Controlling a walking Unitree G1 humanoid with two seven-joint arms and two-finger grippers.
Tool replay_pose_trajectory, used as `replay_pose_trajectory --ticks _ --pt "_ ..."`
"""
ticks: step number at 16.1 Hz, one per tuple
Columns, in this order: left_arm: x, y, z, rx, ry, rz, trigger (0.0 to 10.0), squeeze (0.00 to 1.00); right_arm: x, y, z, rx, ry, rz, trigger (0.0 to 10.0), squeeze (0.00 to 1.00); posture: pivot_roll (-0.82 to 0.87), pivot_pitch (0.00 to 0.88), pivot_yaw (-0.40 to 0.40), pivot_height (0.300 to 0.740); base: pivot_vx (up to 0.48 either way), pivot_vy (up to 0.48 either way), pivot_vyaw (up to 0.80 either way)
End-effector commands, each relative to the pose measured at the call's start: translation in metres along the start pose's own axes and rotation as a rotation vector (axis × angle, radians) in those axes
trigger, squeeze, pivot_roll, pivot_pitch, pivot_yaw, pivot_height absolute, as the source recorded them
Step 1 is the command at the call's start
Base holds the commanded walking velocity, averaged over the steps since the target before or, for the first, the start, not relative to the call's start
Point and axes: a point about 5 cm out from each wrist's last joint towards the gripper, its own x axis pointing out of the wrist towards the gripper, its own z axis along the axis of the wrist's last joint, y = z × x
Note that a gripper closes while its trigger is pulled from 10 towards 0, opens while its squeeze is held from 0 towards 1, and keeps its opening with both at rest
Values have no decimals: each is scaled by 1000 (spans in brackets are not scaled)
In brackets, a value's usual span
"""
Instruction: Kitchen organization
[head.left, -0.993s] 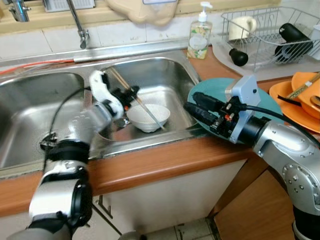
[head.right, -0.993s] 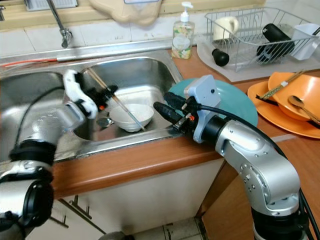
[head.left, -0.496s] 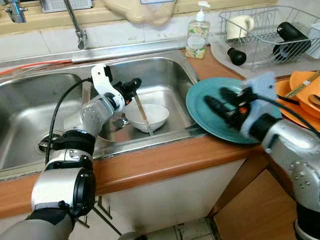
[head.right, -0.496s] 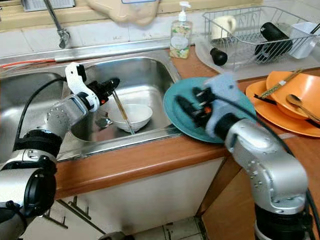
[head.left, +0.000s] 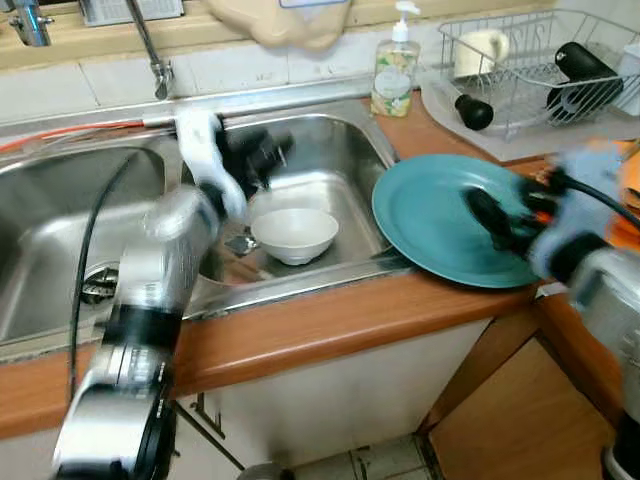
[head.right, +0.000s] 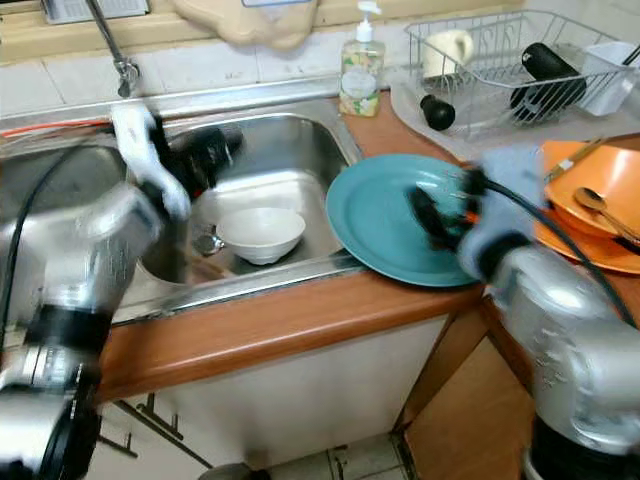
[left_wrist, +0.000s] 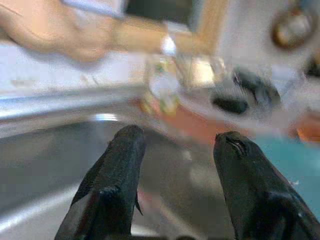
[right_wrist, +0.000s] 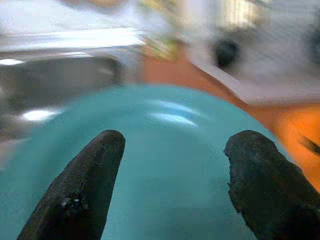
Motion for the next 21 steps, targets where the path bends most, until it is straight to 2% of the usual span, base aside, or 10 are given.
replay_pose_trajectory --ticks 1,4,10,11,12,15,16,17,18,21 --pt "-1 -4 3 63 28 -30 10000 0 -3 -9 -1 31 22 -57 10000 1000 -104 0 79 740 0 0 0" --pt "-10 -12 1 110 38 -37 10000 0 -4 -34 -10 118 104 -222 10000 1000 -102 0 75 740 0 0 0" --pt "-38 -44 12 79 30 -335 10000 0 -4 -32 -26 244 231 -213 10000 976 -100 0 77 740 0 0 0" --pt "-41 -46 11 79 43 -356 10000 0 -4 -33 -27 259 243 -219 10000 71 -100 0 77 740 0 0 0" --pt "-54 -49 7 83 90 -410 10000 0 -1 -33 -33 314 272 -210 10000 0 -94 0 72 740 0 0 0" --pt "-61 -49 5 72 107 -409 10000 0 6 -29 -39 393 279 -150 10000 0 -86 0 65 740 0 0 0" --pt "-63 -49 6 63 108 -411 10000 0 11 -26 -39 428 264 -117 9137 0 -86 0 65 740 0 0 0" --pt "-64 -50 6 59 110 -414 10000 0 13 -25 -39 445 253 -104 7569 0 -80 0 61 740 0 0 0" --pt "-66 -51 5 51 121 -424 10000 0 16 -22 -38 466 238 -82 4235 0 -80 0 61 740 0 0 0" --pt "-72 -52 -1 35 171 -445 10000 0 24 -18 -36 526 200 -44 3059 0 -80 0 61 740 0 0 0"
